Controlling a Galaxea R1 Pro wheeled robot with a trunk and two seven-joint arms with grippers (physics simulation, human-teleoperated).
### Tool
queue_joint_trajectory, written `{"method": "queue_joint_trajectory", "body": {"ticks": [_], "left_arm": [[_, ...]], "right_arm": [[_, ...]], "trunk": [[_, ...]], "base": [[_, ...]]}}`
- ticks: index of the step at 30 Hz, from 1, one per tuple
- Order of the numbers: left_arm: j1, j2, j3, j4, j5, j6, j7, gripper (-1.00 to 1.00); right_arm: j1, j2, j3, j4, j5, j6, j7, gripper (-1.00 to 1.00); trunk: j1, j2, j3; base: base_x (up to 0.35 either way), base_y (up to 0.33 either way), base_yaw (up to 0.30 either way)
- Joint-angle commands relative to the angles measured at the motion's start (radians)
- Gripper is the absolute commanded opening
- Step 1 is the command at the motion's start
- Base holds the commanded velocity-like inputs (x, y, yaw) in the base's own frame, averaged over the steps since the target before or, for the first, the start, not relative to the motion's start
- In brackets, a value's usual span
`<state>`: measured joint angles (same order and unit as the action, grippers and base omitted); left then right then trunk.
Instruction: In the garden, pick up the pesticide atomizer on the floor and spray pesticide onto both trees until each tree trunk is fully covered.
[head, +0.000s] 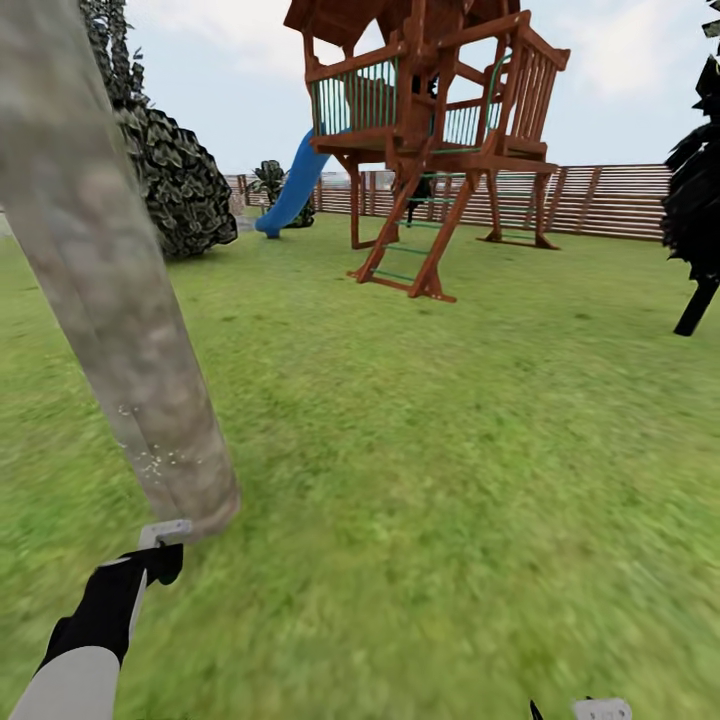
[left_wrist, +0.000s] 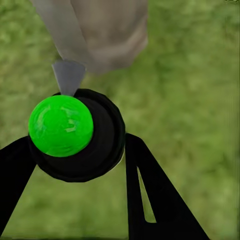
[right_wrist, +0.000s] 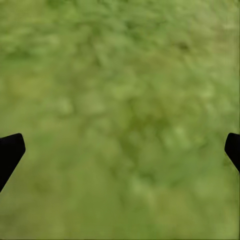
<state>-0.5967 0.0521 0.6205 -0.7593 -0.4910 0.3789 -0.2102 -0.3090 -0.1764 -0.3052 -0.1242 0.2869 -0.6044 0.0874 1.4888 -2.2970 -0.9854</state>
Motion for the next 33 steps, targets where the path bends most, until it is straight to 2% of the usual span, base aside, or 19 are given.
{"method": "queue_joint_trajectory", "body": {"ticks": [1, 21, 33], "left_arm": [[0.000, 0.000, 0.000, 0.000, 0.000, 0.000, 0.000, -1.00], [0.000, 0.009, 0.002, 0.000, -0.006, 0.014, 0.002, -1.00], [0.000, 0.009, 0.002, 0.000, -0.006, 0.014, 0.002, -1.00]], "right_arm": [[0.000, 0.000, 0.000, 0.000, 0.000, 0.000, 0.000, 1.00], [-0.001, 0.000, 0.000, -0.002, 0.000, 0.000, 0.000, 1.00], [0.000, -0.002, -0.001, -0.002, 0.000, -0.001, 0.000, 1.00]], "trunk": [[0.000, 0.000, 0.000], [0.000, 0.000, 0.000], [0.000, 0.000, 0.000]], "base": [[0.121, -0.263, 0.274], [0.167, -0.248, 0.277], [0.181, -0.241, 0.032]]}}
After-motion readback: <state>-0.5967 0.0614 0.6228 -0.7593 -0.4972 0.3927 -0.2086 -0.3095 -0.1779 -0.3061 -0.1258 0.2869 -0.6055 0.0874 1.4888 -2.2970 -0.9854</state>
